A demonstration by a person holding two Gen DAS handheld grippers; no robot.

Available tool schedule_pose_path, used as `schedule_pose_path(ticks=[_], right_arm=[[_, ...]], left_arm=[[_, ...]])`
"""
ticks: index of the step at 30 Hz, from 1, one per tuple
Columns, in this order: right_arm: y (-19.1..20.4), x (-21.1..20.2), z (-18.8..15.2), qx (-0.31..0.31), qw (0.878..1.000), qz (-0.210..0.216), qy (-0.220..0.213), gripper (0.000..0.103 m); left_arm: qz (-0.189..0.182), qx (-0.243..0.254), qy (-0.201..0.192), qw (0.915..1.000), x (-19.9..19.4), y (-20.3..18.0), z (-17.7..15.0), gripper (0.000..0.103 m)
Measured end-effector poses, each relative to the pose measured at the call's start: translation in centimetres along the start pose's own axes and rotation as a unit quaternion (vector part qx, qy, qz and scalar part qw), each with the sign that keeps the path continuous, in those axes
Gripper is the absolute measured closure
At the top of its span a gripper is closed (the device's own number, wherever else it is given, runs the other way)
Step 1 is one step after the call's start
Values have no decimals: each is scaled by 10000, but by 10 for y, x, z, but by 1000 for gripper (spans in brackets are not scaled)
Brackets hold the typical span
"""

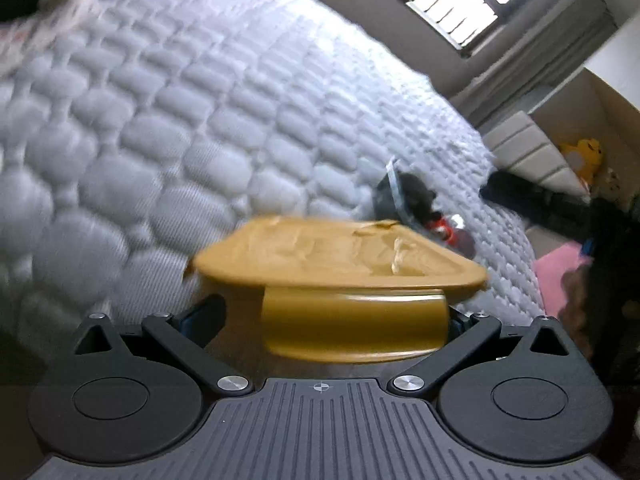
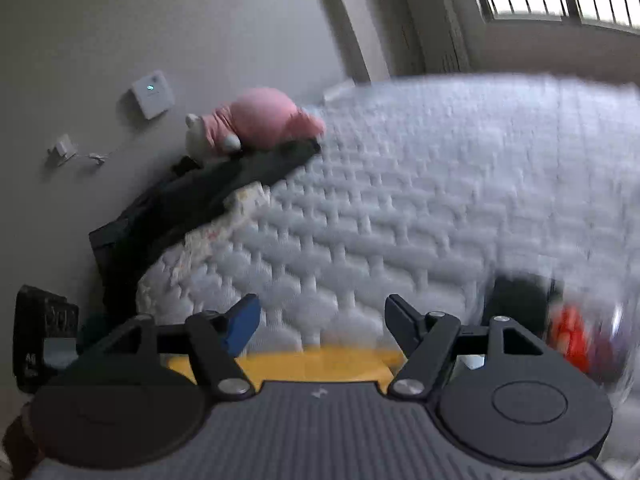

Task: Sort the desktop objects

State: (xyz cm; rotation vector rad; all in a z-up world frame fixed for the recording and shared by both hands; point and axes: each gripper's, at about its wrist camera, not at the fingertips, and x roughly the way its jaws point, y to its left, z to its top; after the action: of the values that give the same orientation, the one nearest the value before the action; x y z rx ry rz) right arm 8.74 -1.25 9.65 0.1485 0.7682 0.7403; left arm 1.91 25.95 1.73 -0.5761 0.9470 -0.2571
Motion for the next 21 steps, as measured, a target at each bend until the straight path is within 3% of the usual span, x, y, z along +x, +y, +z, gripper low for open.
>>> schedule_pose_path(ticks=[4, 7, 13, 19, 20, 21], right_arm=[[-54, 21, -37, 1120, 9917, 449, 446, 38], [-86, 35, -60, 1694, 9825, 532, 567, 38], [-104, 63, -86, 1791, 9784, 660, 789, 38], [-102, 92, -89, 1655, 9798, 846, 742, 38], [-101, 95, -87, 1619, 9805, 865, 706, 39], [-98, 97, -86, 1567, 9816, 818, 721, 51]], left_arm=[[58, -240, 429, 9988, 13, 16, -25, 0], [199, -435, 682, 9965, 24, 25, -43, 0], [745, -889, 1011, 9881, 43, 36, -67, 0], [1001, -912, 1038, 9853, 47, 34, -68, 0], [1022, -887, 1043, 9853, 47, 33, -66, 0], [1044, -861, 1045, 9853, 48, 33, -65, 0]])
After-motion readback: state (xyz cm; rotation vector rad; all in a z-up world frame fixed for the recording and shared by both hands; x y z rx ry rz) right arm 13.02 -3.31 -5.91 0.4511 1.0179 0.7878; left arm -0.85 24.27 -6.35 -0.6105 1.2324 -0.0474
